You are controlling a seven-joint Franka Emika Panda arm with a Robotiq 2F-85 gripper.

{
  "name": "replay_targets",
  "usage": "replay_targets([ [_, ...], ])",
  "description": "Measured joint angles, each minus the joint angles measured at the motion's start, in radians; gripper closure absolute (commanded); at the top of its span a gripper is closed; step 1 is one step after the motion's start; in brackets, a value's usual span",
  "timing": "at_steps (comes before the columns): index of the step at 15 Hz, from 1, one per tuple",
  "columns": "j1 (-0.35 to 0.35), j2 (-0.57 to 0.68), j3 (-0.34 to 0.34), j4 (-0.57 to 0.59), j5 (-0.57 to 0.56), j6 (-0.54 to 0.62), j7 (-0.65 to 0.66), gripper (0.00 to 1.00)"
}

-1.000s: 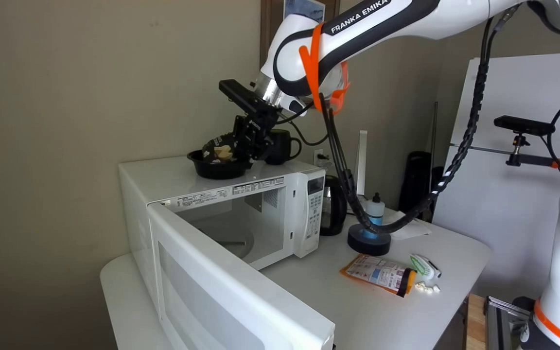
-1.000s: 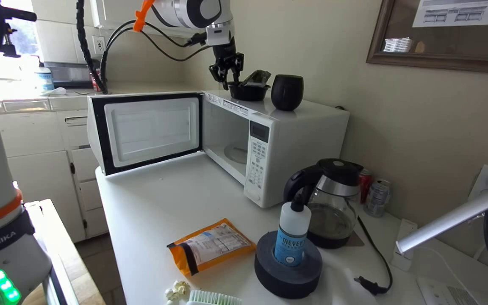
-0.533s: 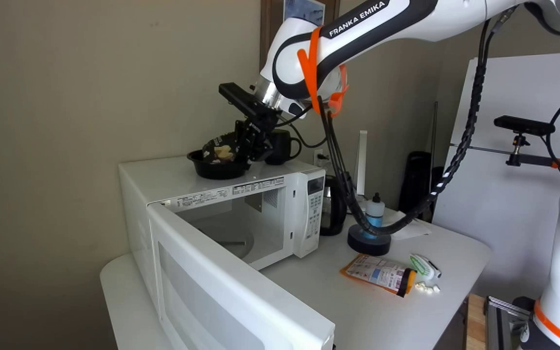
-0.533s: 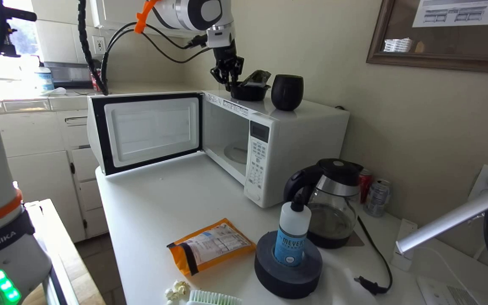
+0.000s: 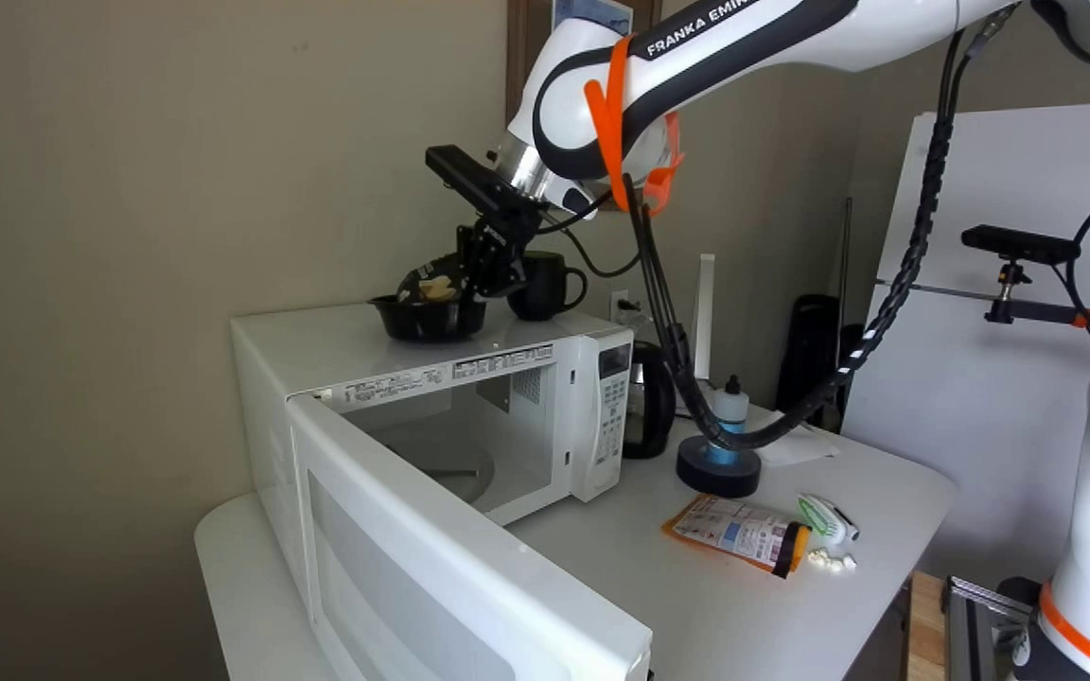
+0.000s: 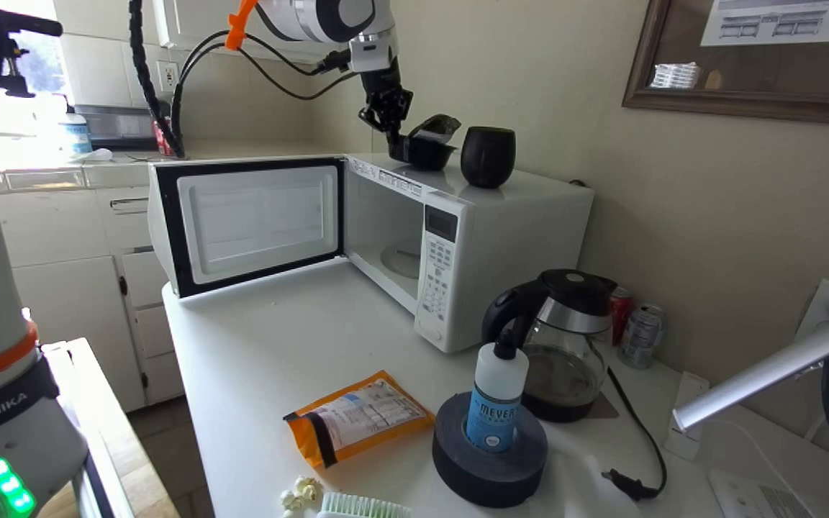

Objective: Put the black bowl inside the microwave.

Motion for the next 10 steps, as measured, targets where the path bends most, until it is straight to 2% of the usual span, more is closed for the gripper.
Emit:
replay_targets([
  [4, 0.004, -0.091, 0.011, -0.065, 0.008, 0.000, -0.046, 0.98],
  [10, 0.007, -0.318, 0.041, -0.298, 0.030, 0.029, -0.107, 0.98],
])
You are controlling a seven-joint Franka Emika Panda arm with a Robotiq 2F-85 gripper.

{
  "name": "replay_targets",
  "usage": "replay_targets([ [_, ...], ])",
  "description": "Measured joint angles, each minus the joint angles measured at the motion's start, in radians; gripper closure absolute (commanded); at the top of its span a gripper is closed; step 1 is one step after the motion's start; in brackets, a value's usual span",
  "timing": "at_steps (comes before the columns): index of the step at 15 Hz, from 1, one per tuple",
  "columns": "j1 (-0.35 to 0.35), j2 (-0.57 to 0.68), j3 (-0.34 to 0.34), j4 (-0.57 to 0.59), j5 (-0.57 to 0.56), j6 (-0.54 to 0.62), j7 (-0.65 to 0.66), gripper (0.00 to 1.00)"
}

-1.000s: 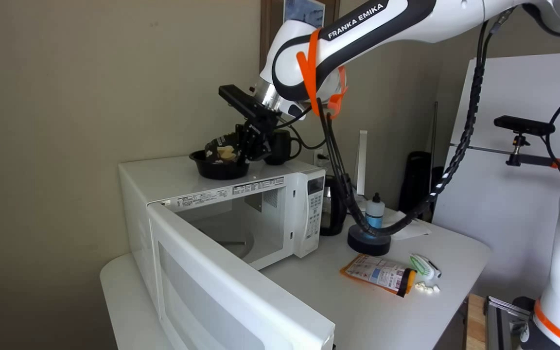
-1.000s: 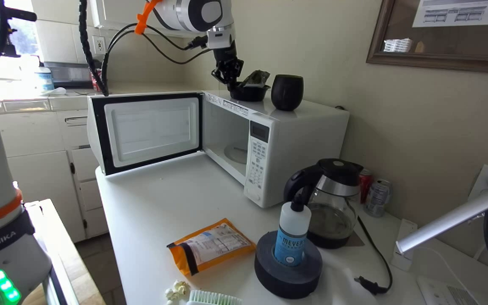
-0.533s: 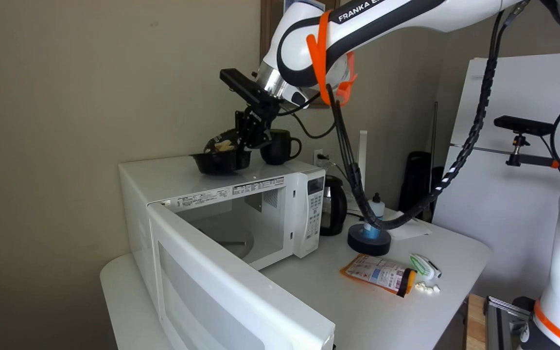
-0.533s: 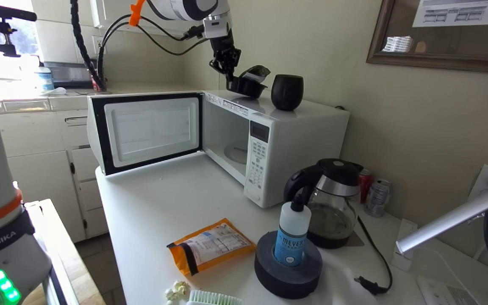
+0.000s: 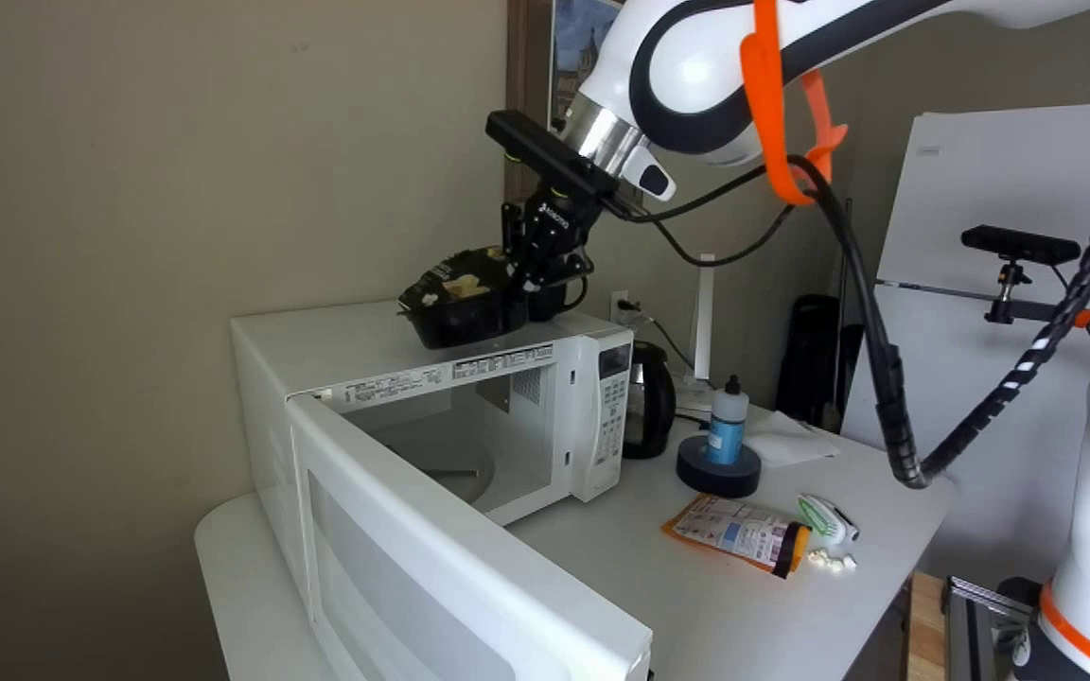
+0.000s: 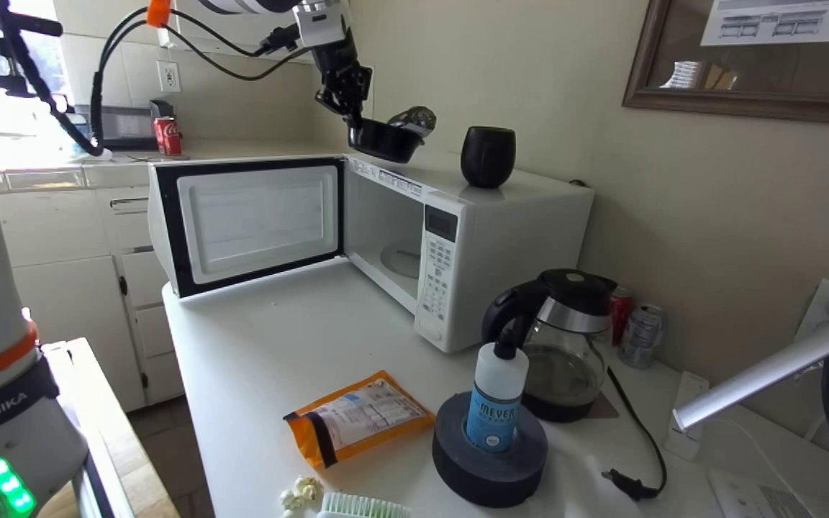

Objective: Put the black bowl inside the microwave.

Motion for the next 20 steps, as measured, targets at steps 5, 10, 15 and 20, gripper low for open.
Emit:
replay_targets([
  [5, 0.000, -0.205, 0.040, -0.217, 0.031, 0.064, -0.009, 0.98],
  [10, 0.001, -0.384, 0.090, -0.394, 0.084, 0.073, -0.003, 0.98],
  [15, 0.002, -0.448, 0.115, -0.438, 0.110, -0.013, 0.027, 0.98],
  [20, -0.023, -0.410, 0.136, -0.440, 0.110, -0.070, 0.069, 0.98],
])
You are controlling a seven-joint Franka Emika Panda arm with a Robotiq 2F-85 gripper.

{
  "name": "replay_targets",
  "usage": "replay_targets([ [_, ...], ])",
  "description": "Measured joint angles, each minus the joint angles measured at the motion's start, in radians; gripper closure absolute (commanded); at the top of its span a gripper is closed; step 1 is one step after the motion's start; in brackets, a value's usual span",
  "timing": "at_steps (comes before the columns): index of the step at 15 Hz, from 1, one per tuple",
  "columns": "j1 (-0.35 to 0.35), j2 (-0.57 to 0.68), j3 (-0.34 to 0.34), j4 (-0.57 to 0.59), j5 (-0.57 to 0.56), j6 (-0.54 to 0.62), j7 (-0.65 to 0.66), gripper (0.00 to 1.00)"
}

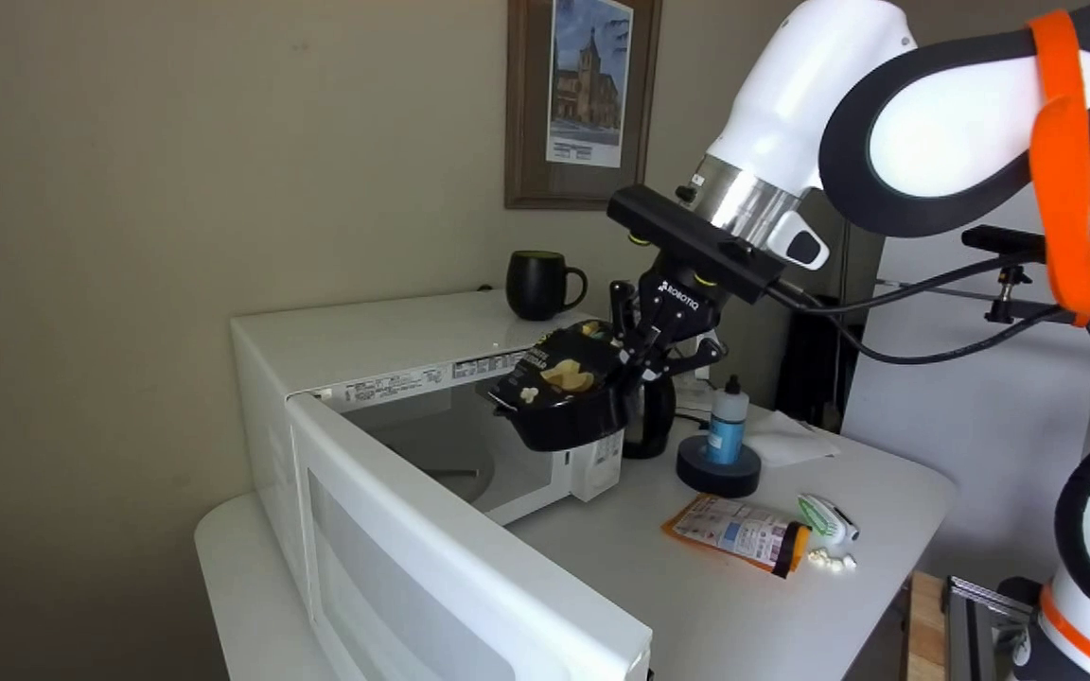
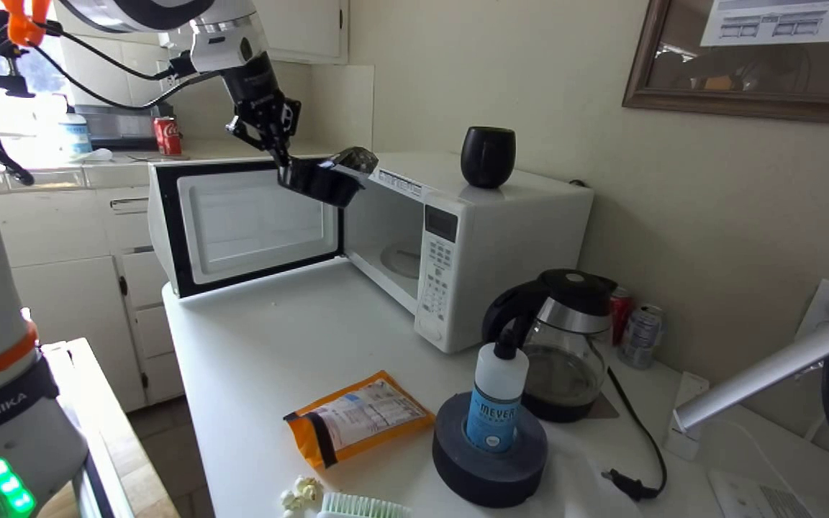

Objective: Put the black bowl inside the microwave.

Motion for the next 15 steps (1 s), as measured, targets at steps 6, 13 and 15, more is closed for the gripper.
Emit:
replay_targets([
  [6, -0.032, 0.158, -0.016, -0.001, 0.010, 0.091, 0.010, 0.98],
  [13, -0.047, 0.398, -0.063, 0.006, 0.016, 0.368, -0.006, 0.98],
  [15, -0.048, 0.466, -0.062, 0.017, 0.009, 0.444, -0.020, 0.93],
])
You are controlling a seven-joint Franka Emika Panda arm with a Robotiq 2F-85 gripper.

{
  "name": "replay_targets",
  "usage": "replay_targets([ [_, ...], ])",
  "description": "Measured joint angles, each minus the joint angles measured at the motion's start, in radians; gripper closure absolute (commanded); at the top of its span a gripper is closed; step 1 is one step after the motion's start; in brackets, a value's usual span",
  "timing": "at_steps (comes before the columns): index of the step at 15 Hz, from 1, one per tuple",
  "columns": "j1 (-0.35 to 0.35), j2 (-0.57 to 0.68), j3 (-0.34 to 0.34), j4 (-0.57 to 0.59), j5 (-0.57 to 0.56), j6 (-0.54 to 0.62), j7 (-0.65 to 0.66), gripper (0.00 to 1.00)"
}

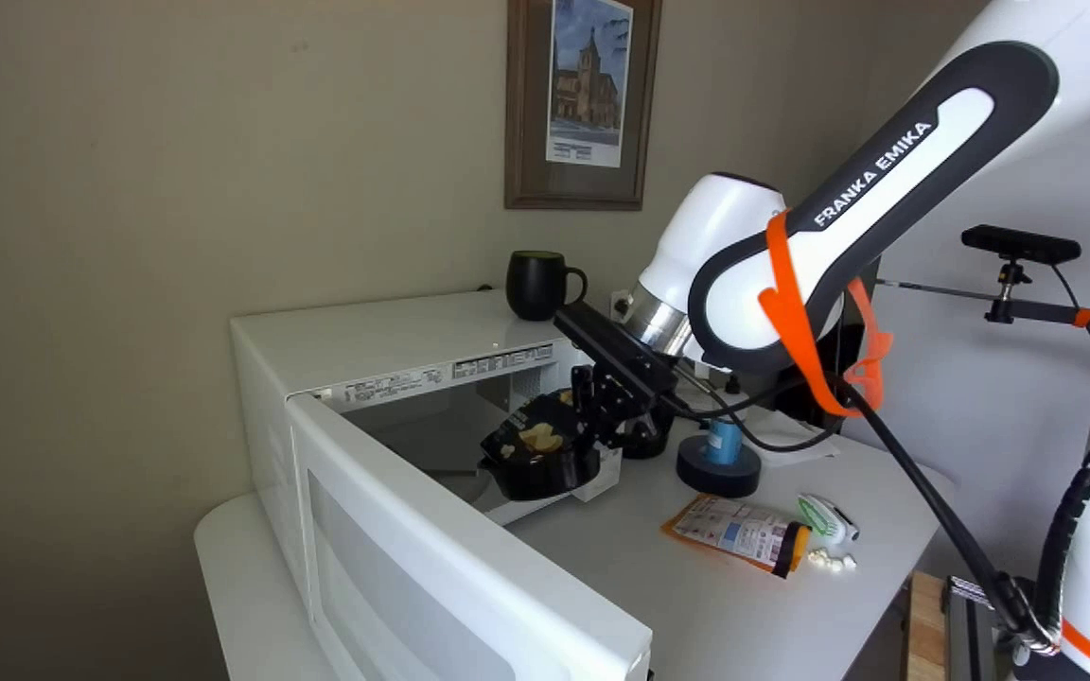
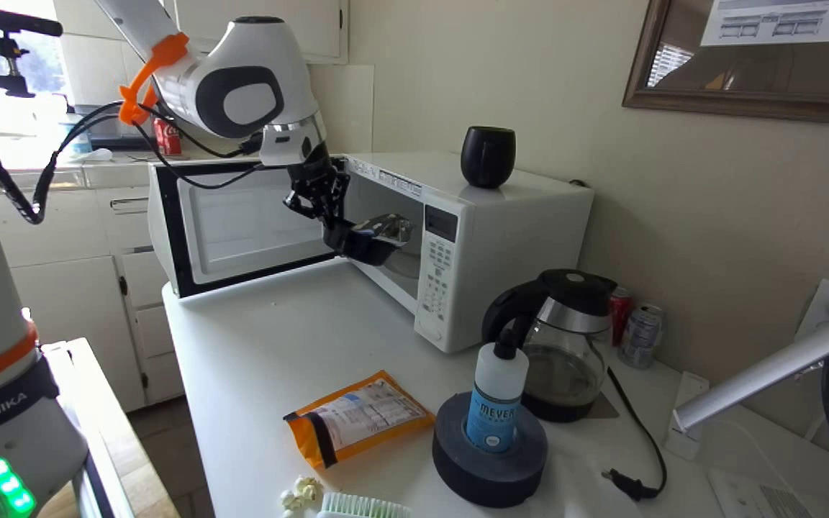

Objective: Put the black bowl inside the microwave.

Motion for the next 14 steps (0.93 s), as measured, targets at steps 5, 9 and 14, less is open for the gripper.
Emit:
replay_targets([
  [5, -0.010, 0.083, 0.010, 0.028, -0.025, 0.059, 0.000, 0.98],
  [9, -0.009, 0.088, 0.010, 0.032, -0.026, 0.067, -0.001, 0.98],
  [14, -0.008, 0.174, 0.018, 0.038, -0.047, 0.239, -0.014, 0.98],
])
